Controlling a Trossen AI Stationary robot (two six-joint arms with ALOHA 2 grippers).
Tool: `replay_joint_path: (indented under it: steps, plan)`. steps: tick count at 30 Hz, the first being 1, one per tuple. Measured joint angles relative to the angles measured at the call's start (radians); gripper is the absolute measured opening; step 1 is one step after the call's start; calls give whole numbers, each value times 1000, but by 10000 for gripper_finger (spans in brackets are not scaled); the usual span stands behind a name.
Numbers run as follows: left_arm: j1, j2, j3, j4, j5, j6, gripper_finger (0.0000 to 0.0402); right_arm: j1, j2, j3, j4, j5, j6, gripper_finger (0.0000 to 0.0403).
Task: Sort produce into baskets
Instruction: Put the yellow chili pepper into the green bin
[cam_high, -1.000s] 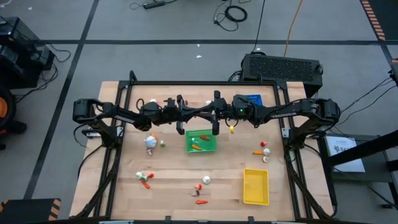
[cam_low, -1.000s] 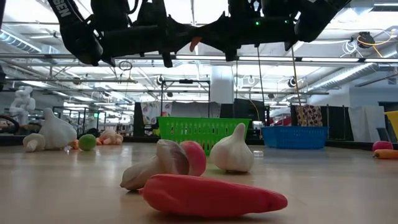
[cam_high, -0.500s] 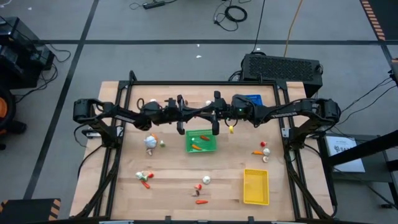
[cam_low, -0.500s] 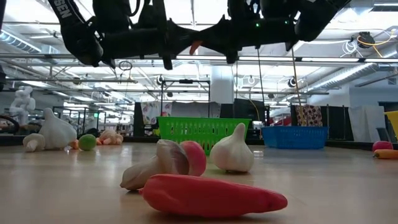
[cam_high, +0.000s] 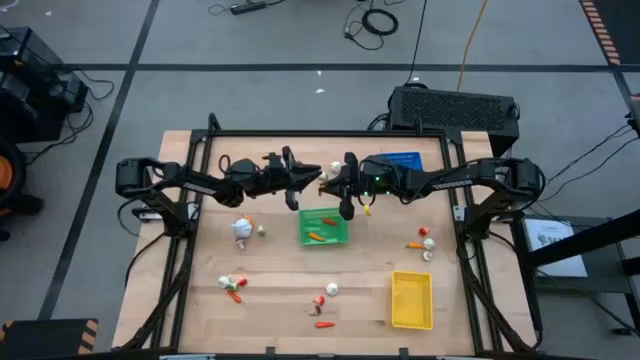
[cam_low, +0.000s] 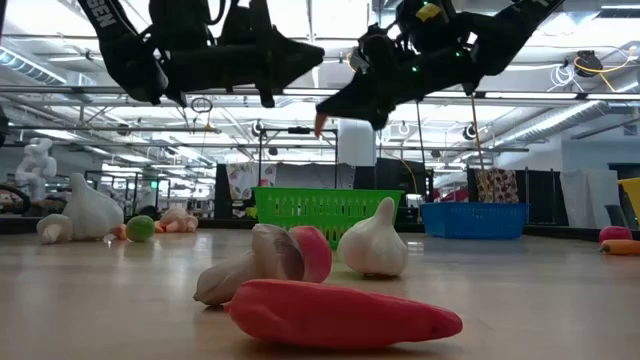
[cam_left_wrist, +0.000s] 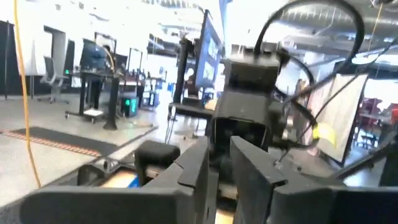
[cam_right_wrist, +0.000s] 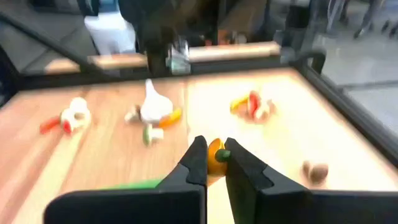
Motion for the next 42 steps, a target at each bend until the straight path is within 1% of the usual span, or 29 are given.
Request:
replay_joint_path:
  steps: [3, 7, 11, 12, 14, 17, 21, 23, 25, 27, 29, 33, 37, 42]
  plan:
    - [9, -4, -3, -44, 21, -1, 98, -4, -13, 7, -27, -1, 8, 11]
    - [27, -15, -2, -76, 73, -2, 121, 6, -2, 3, -149, -7, 35, 5]
    - [61, -26, -4, -155, 147, -1, 134, 44, 3, 5, -160, -20, 72, 4]
    - [76, -38, -3, -194, 172, -1, 134, 56, 8, 5, -157, -34, 79, 4]
    - [109, -81, -4, -321, 225, -2, 134, 85, 26, 5, -126, -54, 93, 4]
    - [162, -190, -4, -595, 270, 11, 134, 133, 50, 5, -78, -64, 125, 4]
    - [216, -379, -4, -1066, 253, 106, 134, 192, 121, 5, -10, -66, 150, 4]
    - [231, -462, -4, -1236, 216, 130, 134, 213, 160, 11, 6, -60, 149, 5]
    - [236, -531, -4, -1360, 158, 133, 134, 226, 194, 30, 11, -35, 143, 10]
    - [235, -580, -5, -1426, 109, 133, 134, 229, 214, 45, -5, 17, 142, 17]
    - [234, -618, -5, -1483, 86, 135, 134, 224, 223, 71, -47, 80, 141, 24]
    - [231, -654, -5, -1548, 74, 135, 134, 216, 223, 140, -233, 197, 149, 38]
    - [230, -658, -5, -1603, 70, 135, 134, 216, 223, 208, -402, 204, 156, 48]
    - [230, -656, -12, -1650, 48, 127, 134, 232, 223, 240, -451, 204, 135, 63]
